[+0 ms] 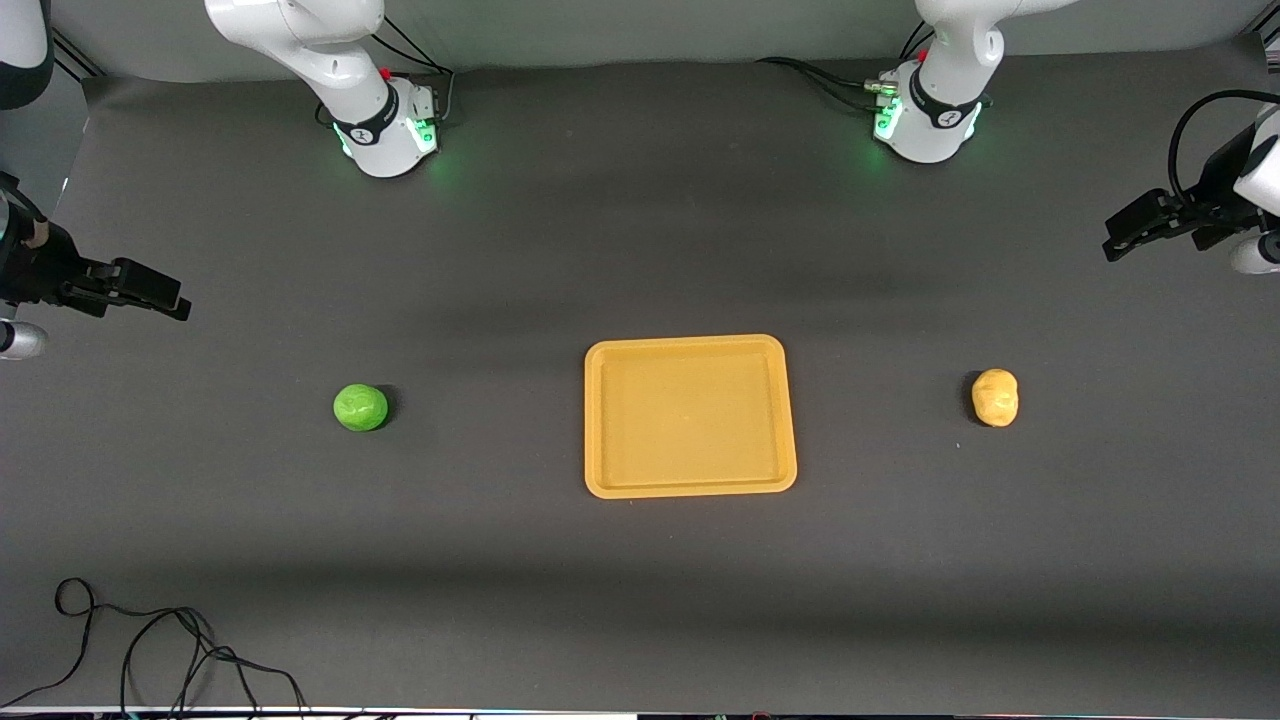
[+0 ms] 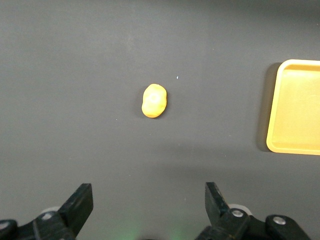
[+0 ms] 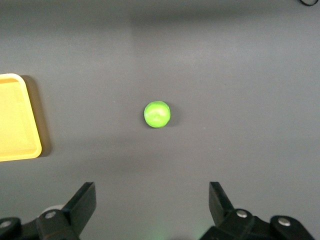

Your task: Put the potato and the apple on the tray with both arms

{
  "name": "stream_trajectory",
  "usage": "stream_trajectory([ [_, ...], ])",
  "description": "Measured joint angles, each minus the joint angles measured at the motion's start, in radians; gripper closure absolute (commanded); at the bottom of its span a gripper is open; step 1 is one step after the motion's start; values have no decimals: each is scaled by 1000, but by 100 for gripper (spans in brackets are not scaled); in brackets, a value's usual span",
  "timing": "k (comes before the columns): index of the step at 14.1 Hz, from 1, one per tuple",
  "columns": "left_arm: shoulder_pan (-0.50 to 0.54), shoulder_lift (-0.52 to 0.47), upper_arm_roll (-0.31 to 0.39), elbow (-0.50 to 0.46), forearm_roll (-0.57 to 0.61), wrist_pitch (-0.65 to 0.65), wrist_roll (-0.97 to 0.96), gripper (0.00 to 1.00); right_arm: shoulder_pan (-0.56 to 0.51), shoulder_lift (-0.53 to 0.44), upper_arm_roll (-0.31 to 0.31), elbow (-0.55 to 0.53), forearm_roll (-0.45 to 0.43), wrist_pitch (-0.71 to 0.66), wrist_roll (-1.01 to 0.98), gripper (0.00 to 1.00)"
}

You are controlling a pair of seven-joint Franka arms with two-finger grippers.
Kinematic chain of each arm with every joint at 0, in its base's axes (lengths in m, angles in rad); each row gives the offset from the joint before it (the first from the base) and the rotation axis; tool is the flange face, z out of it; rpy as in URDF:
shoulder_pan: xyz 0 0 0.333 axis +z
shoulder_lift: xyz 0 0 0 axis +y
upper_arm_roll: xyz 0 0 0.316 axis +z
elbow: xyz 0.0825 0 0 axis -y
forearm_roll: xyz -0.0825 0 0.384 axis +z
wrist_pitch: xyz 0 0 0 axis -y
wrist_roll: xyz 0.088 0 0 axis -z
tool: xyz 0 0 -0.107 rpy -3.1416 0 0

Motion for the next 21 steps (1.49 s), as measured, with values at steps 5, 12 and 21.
stream_trajectory([
  [5, 0, 0, 0, 0, 0, 0, 0, 0, 0, -2, 0, 0, 0, 0, 0, 0],
  [12, 0, 6, 0, -1, 0, 6, 0, 0, 0, -2, -2, 0, -1, 0, 0, 0],
  [21, 0, 60, 0, -114, 0, 195, 0, 0, 2, -3, -3, 6, -1, -1, 0, 0],
])
